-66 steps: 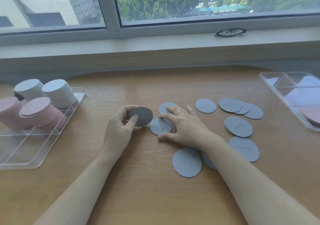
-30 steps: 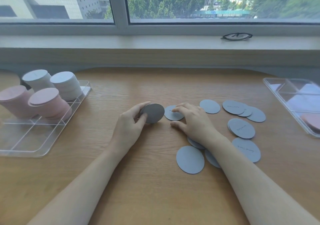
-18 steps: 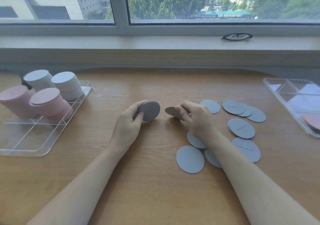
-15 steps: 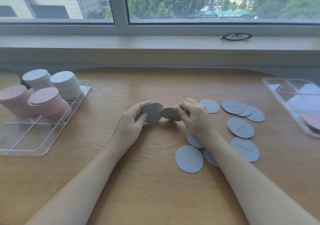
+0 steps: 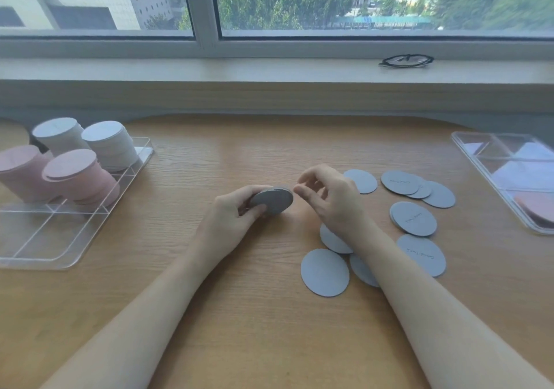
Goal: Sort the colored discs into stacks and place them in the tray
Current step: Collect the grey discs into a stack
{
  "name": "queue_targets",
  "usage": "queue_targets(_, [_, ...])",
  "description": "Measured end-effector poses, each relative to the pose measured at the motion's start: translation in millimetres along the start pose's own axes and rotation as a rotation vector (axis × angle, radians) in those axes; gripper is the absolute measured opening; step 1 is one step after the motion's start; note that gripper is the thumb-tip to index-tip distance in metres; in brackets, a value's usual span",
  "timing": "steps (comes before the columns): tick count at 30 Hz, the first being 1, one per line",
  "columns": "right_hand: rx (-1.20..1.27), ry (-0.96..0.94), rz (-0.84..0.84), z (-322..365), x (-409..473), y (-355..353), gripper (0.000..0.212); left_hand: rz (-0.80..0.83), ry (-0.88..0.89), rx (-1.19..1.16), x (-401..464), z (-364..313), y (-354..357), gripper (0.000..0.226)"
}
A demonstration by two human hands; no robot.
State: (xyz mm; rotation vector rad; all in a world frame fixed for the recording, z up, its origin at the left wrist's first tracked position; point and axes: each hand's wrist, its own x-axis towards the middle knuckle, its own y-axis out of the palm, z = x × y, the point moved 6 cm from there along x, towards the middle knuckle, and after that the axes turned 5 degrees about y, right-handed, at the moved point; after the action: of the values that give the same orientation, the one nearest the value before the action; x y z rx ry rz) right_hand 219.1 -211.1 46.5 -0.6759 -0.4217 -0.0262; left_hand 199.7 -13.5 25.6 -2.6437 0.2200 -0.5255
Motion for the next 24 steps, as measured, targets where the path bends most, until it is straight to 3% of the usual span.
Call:
queue_targets(2, [-0.278,0.069,-0.044,-19,6,-11,0.03,-0.035,-0.003,-0.002,0,0,-2,0.034])
queue_targets(4, [-0.49,0.254,-0.027,-41,7,-22,0.05,-0.059,0.001,0.005,0,0,-4,0.035])
queue_targets(7, [-0.622,0.437,0.014,-61,2,-30,0.062,-0.079,-0.009,0.017,1,3,-6,0.035])
queue_targets(10, [-0.565,0.46,0.023,-64,1,-31,0.055,-0.088,-0.022,0.03,1,8,-7,0.033])
queue_targets(17, [-0.457,0.295,-0.02,-49,4,-30,0.023,-0.094,-0.034,0.021,1,10,-7,0.032])
queue_targets(24, [-0.211,0.133,-0.142,-12,1,-31,0.013,-0.114,-0.054,0.012,2,11,-8,0.032])
